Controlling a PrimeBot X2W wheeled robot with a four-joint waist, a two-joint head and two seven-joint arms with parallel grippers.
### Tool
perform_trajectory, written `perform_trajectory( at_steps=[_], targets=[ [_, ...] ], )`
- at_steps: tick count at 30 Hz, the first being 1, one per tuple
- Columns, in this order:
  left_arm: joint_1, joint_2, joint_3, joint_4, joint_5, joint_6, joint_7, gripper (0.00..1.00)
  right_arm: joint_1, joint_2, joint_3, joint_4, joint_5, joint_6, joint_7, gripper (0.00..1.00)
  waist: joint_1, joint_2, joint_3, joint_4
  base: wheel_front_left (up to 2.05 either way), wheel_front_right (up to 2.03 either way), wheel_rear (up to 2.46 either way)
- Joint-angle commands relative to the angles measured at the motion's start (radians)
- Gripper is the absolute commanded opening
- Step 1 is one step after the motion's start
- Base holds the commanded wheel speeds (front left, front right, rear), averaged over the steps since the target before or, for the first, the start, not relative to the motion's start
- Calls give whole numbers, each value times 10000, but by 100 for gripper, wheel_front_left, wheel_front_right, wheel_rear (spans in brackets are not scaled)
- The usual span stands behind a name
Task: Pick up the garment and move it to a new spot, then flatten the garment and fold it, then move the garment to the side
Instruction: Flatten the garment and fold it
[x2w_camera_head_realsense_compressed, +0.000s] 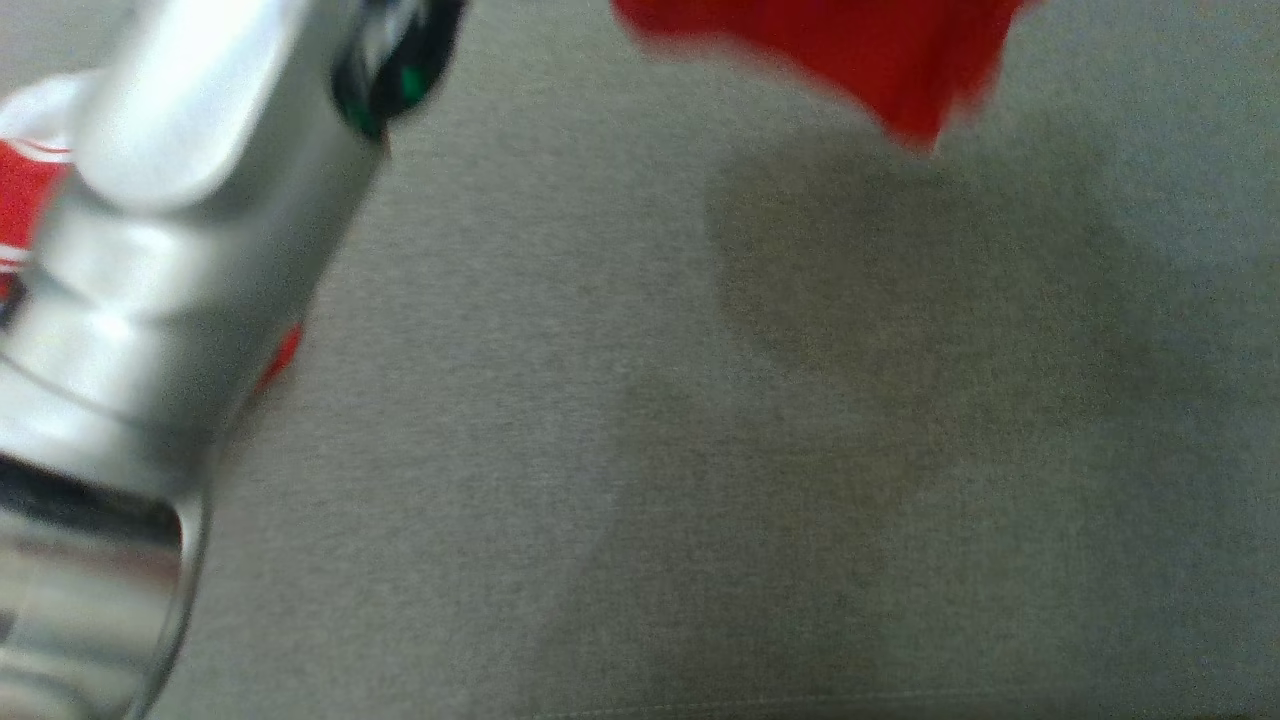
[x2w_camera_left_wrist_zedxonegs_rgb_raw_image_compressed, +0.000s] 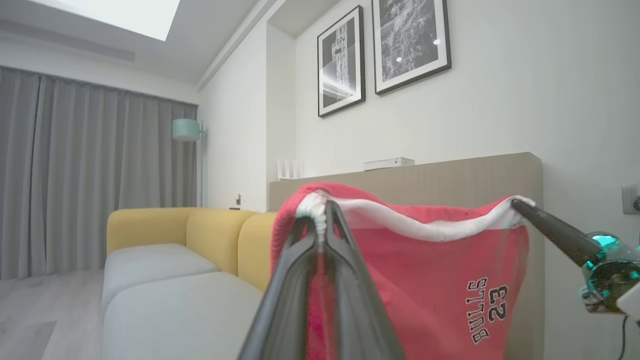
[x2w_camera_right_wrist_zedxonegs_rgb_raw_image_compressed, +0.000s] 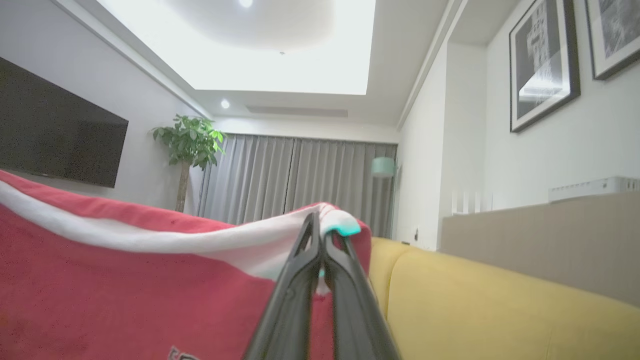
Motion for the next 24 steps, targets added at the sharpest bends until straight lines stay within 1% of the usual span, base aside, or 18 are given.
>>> perform_trajectory(
  at_steps=[1,3,5,7,9,11,14,18,21,24],
  targets=[
    [-225,250,245,-65,111,-55,-69,0,59,-138,72,-348,25,-7,-51,0,-4,0,487,-440,0,0,0],
    [-828,213,110,186,242,-55,-165,0,-459,-284,89,-637,71,-7,-51,0,-4,0,694,-548,0,0,0],
    [-917,287,3,217,296,-55,-225,0,-629,-400,158,-897,78,-7,-51,0,-4,0,799,-598,0,0,0],
    [-552,416,-58,26,355,-55,-252,0,-392,-461,232,-1107,77,-7,-51,0,-4,0,837,-592,0,0,0],
    [200,533,-28,-393,497,-55,-257,0,219,-527,341,-1280,95,-7,-51,0,-4,0,845,-532,0,0,0],
    [1325,604,-99,-860,657,-55,-259,0,1146,-560,384,-1539,109,-7,-51,0,-4,0,765,-408,0,0,0],
    [3291,626,-325,-1534,718,-55,-261,0,2947,-475,61,-2085,183,-7,-51,0,-4,0,557,-213,0,0,0],
    [5932,763,-748,-2270,837,-55,-262,0,5792,-62,-590,-2997,267,-7,-51,0,-4,0,119,-64,0,0,0],
    [7534,1053,-1104,-2777,1398,3,-262,0,7853,211,-1094,-3842,172,-7,43,0,-4,0,-255,-45,0,0,0],
    [8814,1075,-1188,-3499,1402,96,-263,0,9229,507,-1743,-4933,44,-7,399,0,-4,0,-434,-45,0,0,0]
  ],
)
